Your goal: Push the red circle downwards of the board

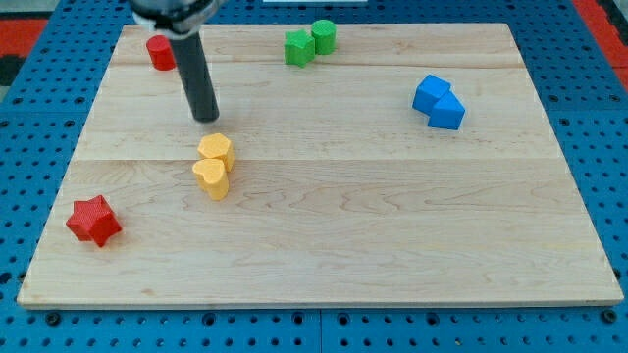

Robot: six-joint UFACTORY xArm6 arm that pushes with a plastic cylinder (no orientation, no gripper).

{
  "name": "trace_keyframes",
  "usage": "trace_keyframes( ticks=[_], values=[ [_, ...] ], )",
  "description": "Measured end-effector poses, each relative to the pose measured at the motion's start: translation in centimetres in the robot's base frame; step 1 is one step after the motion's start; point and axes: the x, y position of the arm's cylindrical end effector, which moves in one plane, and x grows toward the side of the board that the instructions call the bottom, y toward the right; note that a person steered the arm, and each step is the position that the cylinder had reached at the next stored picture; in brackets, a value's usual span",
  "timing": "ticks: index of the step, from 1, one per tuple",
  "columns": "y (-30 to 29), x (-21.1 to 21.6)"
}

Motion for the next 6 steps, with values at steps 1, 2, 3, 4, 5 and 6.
trace_keyframes(
  ticks=[1, 2, 3, 4, 5, 6],
  values=[
    [-0.1, -6.1],
    [-0.9, -10.3],
    [-3.8, -11.9],
    [-6.3, -13.2],
    [-9.3, -12.7],
    [-8.3, -8.8]
  ],
)
